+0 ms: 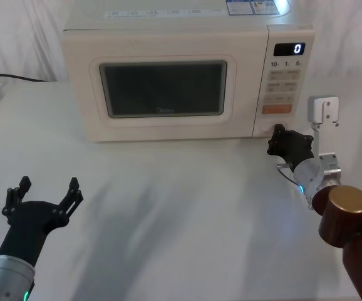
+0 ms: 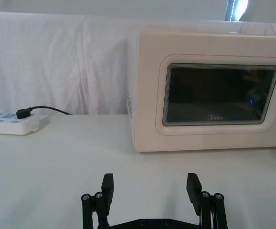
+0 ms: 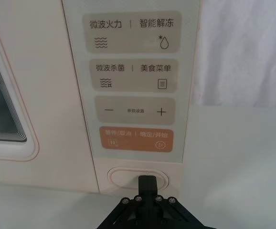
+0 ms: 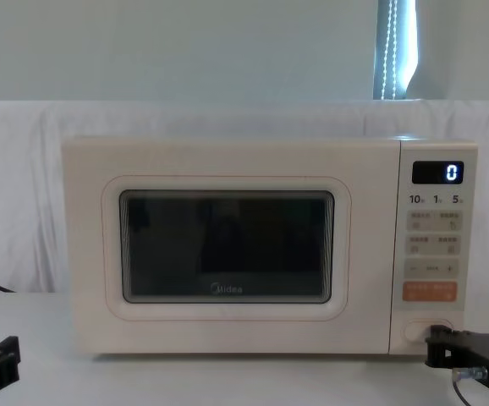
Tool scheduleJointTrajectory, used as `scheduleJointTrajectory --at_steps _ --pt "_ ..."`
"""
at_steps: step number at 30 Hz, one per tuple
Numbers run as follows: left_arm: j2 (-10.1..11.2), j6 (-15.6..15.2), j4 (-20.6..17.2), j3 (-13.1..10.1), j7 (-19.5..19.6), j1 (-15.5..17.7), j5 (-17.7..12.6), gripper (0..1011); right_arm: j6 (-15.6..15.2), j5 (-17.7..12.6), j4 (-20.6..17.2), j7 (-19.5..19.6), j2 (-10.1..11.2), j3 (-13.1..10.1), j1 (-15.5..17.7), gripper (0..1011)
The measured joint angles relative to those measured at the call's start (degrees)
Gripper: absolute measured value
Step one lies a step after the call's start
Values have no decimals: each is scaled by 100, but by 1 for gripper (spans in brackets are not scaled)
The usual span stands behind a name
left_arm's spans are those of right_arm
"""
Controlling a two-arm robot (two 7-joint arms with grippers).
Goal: Press the button to open the microwave door with one hand; close the microwave door with the other hand.
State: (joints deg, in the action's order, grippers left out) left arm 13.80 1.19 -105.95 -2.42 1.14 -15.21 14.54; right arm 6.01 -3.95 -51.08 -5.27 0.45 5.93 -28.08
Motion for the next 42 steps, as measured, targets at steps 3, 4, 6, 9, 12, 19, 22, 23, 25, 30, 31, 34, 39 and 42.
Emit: scheduleJointTrajectory --at_steps 3,4,6,9,12,19,22,23,25,30,31,34,39,42 --pt "0 0 0 0 0 0 0 1001 48 -15 103 -21 -11 -25 -61 0" --pt "0 0 0 0 0 0 0 1001 59 -17 136 -26 -15 -32 -82 0" --pt "0 0 0 0 0 0 0 1001 65 -17 158 -28 -19 -39 -97 0" --pt "0 0 0 0 0 0 0 1001 83 -16 209 -28 -24 -50 -130 0" --pt "0 0 0 0 0 0 0 1001 113 -9 277 -30 -27 -65 -172 0" --pt "0 0 0 0 0 0 0 1001 133 26 381 -31 -36 -75 -250 0" --pt "0 0 0 0 0 0 0 1001 134 41 405 -24 -40 -76 -270 0" --pt "0 0 0 0 0 0 0 1001 134 53 423 -17 -44 -78 -286 0" --pt "0 0 0 0 0 0 0 1001 134 64 442 -8 -47 -80 -302 0" --pt "0 0 0 0 0 0 0 1001 137 108 512 20 -61 -78 -364 0" --pt "0 0 0 0 0 0 0 1001 138 120 538 27 -64 -76 -387 0" --pt "0 0 0 0 0 0 0 1001 156 136 621 30 -70 -76 -447 0" --pt "0 0 0 0 1 0 0 1001 199 146 736 33 -80 -81 -538 0" --pt "0 0 0 1 0 -1 0 1001 219 151 797 34 -94 -90 -577 0"
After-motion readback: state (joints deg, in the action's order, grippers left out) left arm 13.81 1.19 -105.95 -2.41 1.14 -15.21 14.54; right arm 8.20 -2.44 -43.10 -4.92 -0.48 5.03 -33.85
